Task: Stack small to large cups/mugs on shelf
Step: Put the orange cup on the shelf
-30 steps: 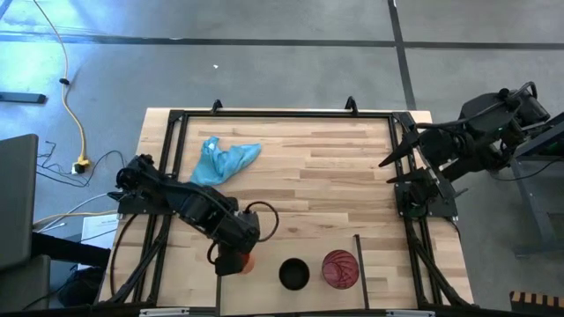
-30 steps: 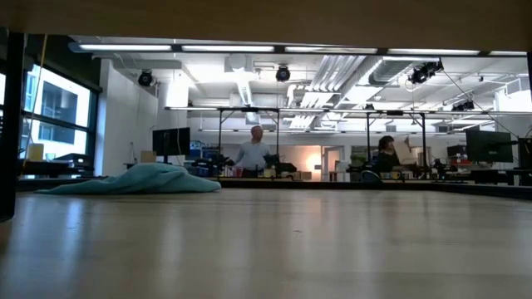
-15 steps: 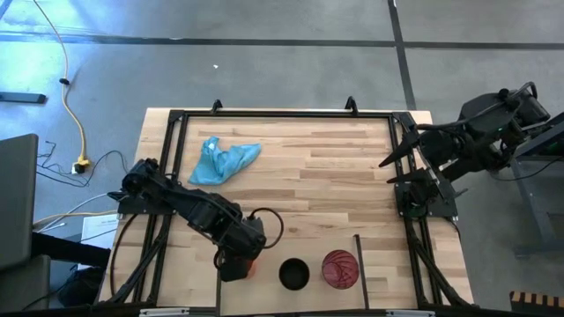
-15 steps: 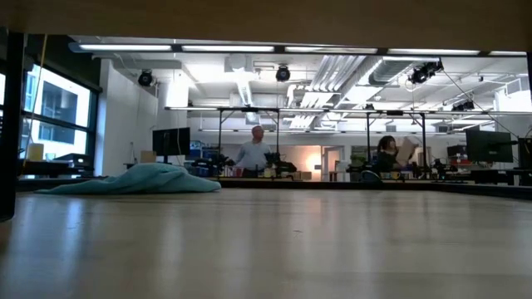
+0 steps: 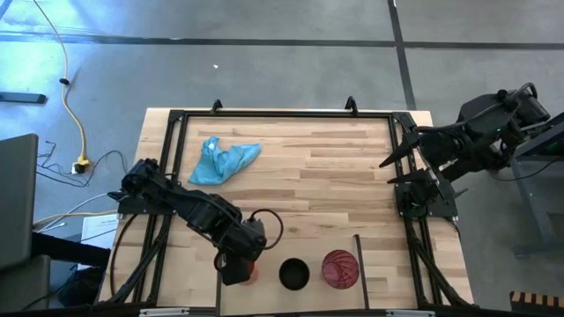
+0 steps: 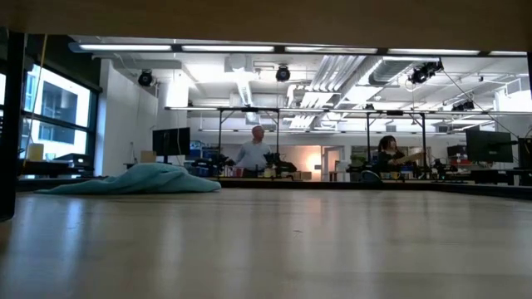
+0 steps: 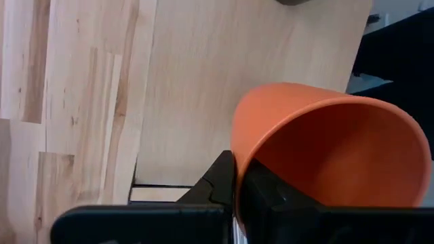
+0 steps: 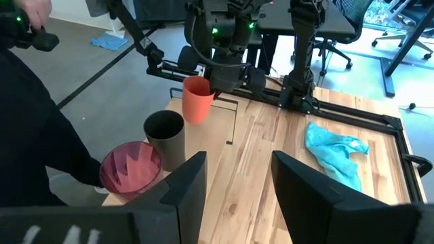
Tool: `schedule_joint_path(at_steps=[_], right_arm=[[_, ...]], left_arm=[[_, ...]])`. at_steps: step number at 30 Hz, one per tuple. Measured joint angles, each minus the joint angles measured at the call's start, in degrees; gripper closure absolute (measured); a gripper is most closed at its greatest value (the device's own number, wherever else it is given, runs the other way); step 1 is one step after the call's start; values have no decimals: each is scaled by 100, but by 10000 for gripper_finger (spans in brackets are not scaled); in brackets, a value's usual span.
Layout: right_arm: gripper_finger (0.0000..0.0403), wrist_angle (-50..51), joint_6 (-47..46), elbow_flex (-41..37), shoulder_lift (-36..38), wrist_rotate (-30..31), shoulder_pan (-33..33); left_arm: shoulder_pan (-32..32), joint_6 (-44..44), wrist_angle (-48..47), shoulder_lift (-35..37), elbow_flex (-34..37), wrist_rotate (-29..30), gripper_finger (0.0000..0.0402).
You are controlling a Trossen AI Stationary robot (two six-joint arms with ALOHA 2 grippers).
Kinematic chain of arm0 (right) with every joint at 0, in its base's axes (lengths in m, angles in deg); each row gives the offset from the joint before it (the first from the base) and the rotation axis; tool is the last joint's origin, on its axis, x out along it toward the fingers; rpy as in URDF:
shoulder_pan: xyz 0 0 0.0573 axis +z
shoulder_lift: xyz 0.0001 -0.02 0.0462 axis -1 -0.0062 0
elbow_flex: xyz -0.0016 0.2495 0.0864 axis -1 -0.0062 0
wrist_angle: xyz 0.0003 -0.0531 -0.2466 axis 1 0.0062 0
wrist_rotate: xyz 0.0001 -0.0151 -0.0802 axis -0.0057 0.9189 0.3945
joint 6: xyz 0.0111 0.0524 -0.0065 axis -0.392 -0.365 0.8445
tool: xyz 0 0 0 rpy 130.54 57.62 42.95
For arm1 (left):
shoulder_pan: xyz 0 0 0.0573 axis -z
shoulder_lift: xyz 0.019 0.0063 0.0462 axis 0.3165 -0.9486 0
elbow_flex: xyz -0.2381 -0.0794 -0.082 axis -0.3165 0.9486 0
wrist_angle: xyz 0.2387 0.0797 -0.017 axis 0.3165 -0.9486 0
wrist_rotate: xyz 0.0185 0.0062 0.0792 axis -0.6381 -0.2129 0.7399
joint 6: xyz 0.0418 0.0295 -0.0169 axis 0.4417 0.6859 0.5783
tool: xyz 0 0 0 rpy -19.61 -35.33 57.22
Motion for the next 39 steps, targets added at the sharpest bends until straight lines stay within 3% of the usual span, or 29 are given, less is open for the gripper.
schedule_joint_path(at_steps=[39], right_arm=[[245,-44,-195,0,-2,-4,2]], left_arm=[[208,-102,-30,-160,0,9,402]])
